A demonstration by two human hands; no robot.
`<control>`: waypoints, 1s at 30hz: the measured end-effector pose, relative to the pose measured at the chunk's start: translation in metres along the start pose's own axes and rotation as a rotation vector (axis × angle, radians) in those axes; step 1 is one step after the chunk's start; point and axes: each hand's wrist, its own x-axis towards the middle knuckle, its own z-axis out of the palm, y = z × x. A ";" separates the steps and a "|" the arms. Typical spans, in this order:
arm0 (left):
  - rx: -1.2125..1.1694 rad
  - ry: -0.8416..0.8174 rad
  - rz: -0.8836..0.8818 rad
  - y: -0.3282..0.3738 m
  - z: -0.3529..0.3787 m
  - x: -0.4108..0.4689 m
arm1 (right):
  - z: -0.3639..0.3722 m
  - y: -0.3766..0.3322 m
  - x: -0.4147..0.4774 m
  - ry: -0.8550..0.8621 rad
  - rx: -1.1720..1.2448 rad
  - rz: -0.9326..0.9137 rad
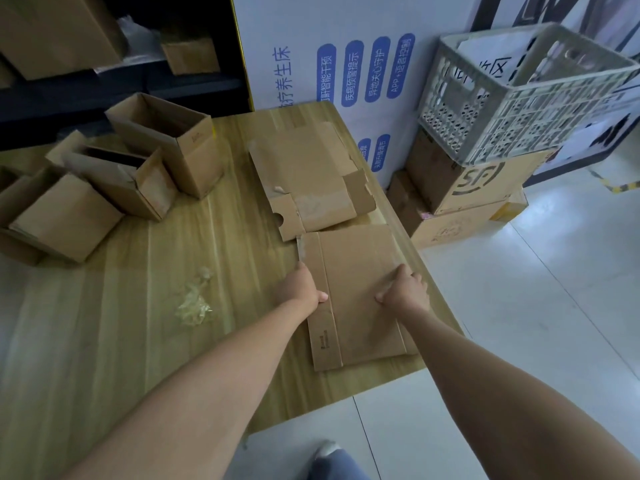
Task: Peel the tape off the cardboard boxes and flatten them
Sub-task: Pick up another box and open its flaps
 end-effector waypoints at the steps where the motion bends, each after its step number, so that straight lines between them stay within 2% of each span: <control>1: 0.026 0.011 0.016 -0.001 0.000 -0.003 | -0.001 -0.002 -0.003 0.013 -0.067 -0.004; 4: 0.037 0.030 0.088 -0.008 -0.006 -0.011 | -0.004 -0.014 -0.017 0.131 -0.258 -0.074; 6: 0.037 0.060 0.179 -0.018 -0.019 -0.015 | -0.008 -0.033 -0.029 0.165 -0.301 -0.177; 10: 0.054 0.208 0.359 -0.059 -0.074 -0.027 | -0.021 -0.102 -0.069 0.152 -0.213 -0.398; 14: 0.129 0.397 0.459 -0.126 -0.151 -0.035 | -0.017 -0.200 -0.122 0.191 -0.204 -0.632; 19: 0.174 0.574 0.415 -0.228 -0.232 -0.051 | 0.018 -0.325 -0.193 0.253 -0.228 -0.891; 23: 0.150 0.628 0.360 -0.307 -0.276 -0.059 | 0.064 -0.407 -0.227 0.256 -0.278 -1.031; 27: 0.099 0.610 0.339 -0.376 -0.301 -0.059 | 0.107 -0.471 -0.237 0.183 -0.315 -1.058; 30: 0.052 0.580 0.334 -0.412 -0.310 -0.054 | 0.138 -0.505 -0.229 0.134 -0.401 -1.011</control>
